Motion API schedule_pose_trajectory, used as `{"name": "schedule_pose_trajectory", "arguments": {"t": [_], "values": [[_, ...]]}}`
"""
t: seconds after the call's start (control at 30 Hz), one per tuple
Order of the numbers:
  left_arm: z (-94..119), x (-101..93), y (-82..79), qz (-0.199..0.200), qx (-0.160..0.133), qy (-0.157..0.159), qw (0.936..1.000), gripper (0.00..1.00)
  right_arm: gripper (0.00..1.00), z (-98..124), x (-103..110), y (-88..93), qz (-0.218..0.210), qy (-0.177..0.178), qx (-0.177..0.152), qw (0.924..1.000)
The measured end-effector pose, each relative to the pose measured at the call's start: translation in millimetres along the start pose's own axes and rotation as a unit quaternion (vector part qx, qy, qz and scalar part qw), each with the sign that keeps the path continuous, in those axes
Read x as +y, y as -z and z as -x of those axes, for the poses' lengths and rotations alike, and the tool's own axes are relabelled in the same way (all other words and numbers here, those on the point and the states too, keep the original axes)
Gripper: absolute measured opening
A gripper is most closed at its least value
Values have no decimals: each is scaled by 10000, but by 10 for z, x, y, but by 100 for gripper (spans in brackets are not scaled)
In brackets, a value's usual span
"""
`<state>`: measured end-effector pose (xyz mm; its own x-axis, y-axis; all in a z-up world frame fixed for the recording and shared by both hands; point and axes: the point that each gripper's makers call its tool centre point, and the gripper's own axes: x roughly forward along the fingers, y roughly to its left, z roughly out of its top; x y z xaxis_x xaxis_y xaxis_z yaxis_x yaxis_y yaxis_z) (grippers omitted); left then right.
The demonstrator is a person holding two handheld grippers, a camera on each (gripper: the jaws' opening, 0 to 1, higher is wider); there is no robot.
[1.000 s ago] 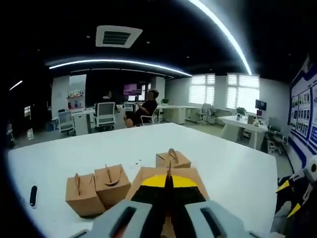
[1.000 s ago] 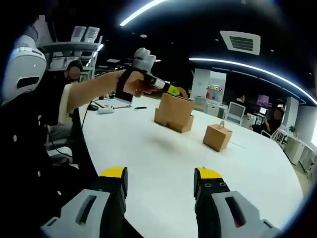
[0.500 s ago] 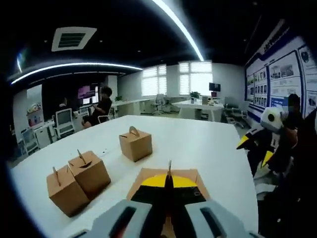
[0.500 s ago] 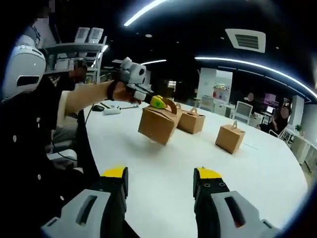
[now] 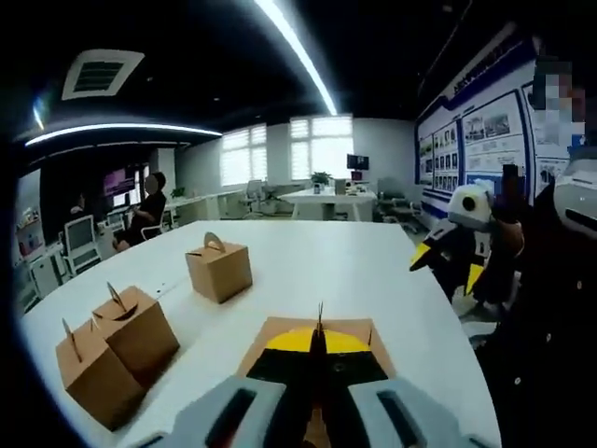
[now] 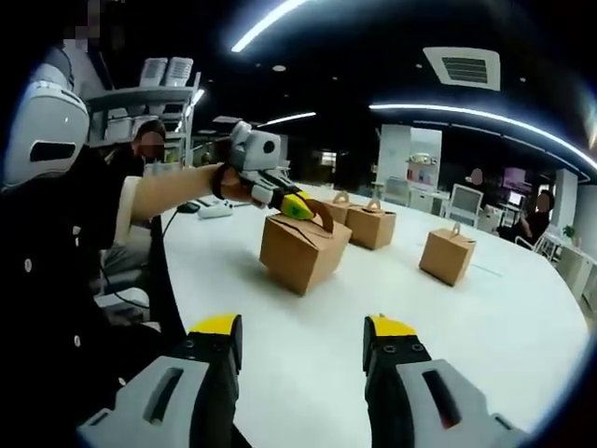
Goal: Pick up one paper box from the group, open the paper box, and remove the item inside
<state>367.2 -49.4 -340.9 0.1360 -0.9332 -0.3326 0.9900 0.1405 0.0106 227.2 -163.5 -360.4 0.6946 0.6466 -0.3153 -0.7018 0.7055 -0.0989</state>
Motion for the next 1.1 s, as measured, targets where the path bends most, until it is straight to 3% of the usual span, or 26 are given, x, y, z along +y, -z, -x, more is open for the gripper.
{"name": "schedule_pose_trajectory", "arguments": {"t": [0.4, 0.83, 1.1], "values": [[-28, 147, 64, 2, 25, 197, 9998, 4, 52, -121, -41, 151, -45, -71, 251, 9996], [14, 259, 158, 149, 137, 279, 9994, 10, 52, -178, -23, 216, -150, -161, 298, 9993], [81, 226, 159, 275, 97, 197, 9994, 30, 52, -178, -14, 225, -171, -174, 305, 9992]]}}
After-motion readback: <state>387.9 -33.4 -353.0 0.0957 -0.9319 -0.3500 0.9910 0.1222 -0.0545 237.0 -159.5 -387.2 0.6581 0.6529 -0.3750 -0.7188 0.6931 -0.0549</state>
